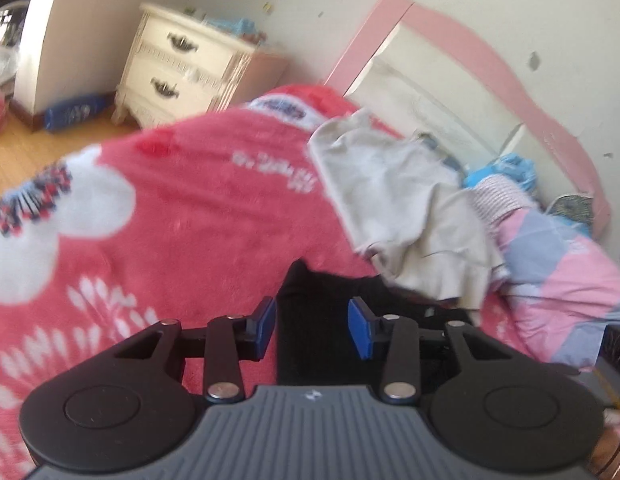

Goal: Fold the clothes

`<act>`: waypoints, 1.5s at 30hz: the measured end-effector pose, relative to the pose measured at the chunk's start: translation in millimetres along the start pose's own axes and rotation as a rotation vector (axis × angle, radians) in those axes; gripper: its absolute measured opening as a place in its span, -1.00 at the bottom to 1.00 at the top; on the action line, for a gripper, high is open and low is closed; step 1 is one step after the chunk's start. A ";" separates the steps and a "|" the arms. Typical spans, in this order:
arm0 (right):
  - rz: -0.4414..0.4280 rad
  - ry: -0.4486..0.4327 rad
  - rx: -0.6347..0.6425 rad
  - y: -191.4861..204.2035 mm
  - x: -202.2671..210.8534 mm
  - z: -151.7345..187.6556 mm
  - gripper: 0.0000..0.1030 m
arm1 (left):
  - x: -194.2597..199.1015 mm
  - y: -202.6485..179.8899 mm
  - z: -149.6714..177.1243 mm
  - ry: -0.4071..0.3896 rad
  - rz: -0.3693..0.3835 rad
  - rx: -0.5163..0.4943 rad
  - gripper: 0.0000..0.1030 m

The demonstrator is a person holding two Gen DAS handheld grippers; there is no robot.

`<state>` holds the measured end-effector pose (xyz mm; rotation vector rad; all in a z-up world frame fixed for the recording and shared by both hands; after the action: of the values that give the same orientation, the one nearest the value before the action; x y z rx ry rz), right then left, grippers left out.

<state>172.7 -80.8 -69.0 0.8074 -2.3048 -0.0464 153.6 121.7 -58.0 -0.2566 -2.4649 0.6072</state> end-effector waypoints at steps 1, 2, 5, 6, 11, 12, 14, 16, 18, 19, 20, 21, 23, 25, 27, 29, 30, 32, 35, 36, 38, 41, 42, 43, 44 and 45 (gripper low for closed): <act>-0.036 -0.033 -0.032 3.7 20.7 -12.0 -0.83 | 21.8 -7.2 -10.2 -0.013 0.014 -0.001 -0.21; -0.074 -0.041 -0.024 12.2 45.4 -20.3 -0.82 | 46.1 -14.1 -21.1 -0.025 0.025 -0.007 -0.19; -0.168 -0.053 0.016 37.4 120.4 -38.7 -0.82 | 113.2 -32.5 -48.8 -0.051 0.038 -0.036 -0.10; -0.193 -0.057 0.024 46.2 145.5 -39.1 -0.82 | 132.0 -37.0 -54.8 -0.055 0.029 -0.052 -0.09; -0.280 -0.108 -0.033 71.7 238.1 -16.4 -0.23 | 172.0 -57.6 -43.3 -0.027 0.030 -0.121 -0.03; -0.272 -0.119 -0.056 72.2 247.0 -6.2 -0.22 | 165.3 -62.2 -29.3 -0.013 0.034 -0.146 -0.03; -0.161 -0.110 -0.085 57.5 239.6 26.4 -0.22 | 145.1 -73.5 6.5 0.019 0.040 -0.219 -0.04; 0.000 -0.059 -0.087 36.3 224.0 66.4 -0.24 | 110.6 -90.0 50.8 0.056 0.042 -0.378 -0.05; 0.157 0.028 -0.112 12.4 205.2 109.4 -0.26 | 76.1 -106.1 94.6 0.092 0.043 -0.538 -0.05; 0.205 0.076 -0.153 2.3 198.1 131.1 -0.30 | 57.0 -115.6 114.1 0.107 0.046 -0.619 -0.08; 0.252 0.121 -0.189 -6.9 192.0 152.4 -0.37 | 39.5 -123.8 131.2 0.121 0.047 -0.690 -0.12; 0.296 0.156 -0.207 -13.9 188.2 170.7 -0.40 | 23.2 -130.0 145.7 0.144 0.047 -0.748 -0.12; 0.350 0.187 -0.252 -22.3 183.4 195.1 -0.46 | -5.5 -136.5 170.4 0.183 0.033 -0.843 -0.12; 0.384 0.163 -0.245 -23.9 181.6 203.5 -0.47 | -26.2 -128.9 187.8 0.242 0.001 -0.852 -0.12; 0.397 0.137 -0.224 -24.2 177.0 206.4 -0.47 | -42.1 -113.5 202.0 0.323 -0.035 -0.795 -0.16; 0.392 0.128 -0.223 -26.2 174.6 204.7 -0.47 | -34.4 -106.2 192.6 0.298 -0.030 -0.715 -0.19; 0.383 0.119 -0.229 -25.9 176.7 203.1 -0.47 | -24.3 -104.9 186.2 0.283 -0.029 -0.684 -0.19; 0.339 0.082 -0.233 -19.0 189.3 195.9 -0.46 | 5.7 -101.0 174.9 0.262 -0.016 -0.636 -0.12; 0.283 0.039 -0.188 -4.9 200.1 184.9 -0.46 | 53.4 -92.5 170.6 0.259 -0.022 -0.584 -0.06; 0.263 0.030 -0.170 1.1 202.1 183.2 -0.45 | 68.7 -88.1 173.2 0.270 -0.029 -0.568 -0.06; 0.204 0.031 -0.122 17.0 202.4 186.7 -0.45 | 95.4 -79.1 187.0 0.311 -0.047 -0.539 -0.06; 0.168 0.132 -0.033 31.1 191.7 212.5 -0.46 | 130.0 -64.0 210.8 0.391 -0.081 -0.502 -0.06; 0.180 0.191 -0.020 30.5 186.6 225.4 -0.47 | 140.1 -61.3 217.8 0.418 -0.088 -0.496 -0.06; 0.195 0.225 -0.014 29.6 184.8 233.2 -0.48 | 150.2 -58.6 224.7 0.445 -0.095 -0.490 -0.06; 0.193 0.218 -0.016 30.8 187.3 232.1 -0.48 | 158.4 -57.4 231.4 0.469 -0.093 -0.490 -0.06; 0.177 0.207 -0.029 32.4 190.1 226.8 -0.48 | 166.5 -56.2 238.0 0.494 -0.092 -0.491 -0.06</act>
<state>-93.8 -202.8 -121.2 0.5632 -2.1639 0.0793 -122.6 37.1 -122.0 -0.4229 -2.0868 -0.1095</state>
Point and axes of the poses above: each gripper's, at about its wrist camera, not at the fingertips, and x roughly against the way its jaws point, y to its left, z to its underside, the point moved 10 cm from there along -x, roughly the way its jaws point, and after that the axes turned 6 degrees about -y, right-handed, at the moved point
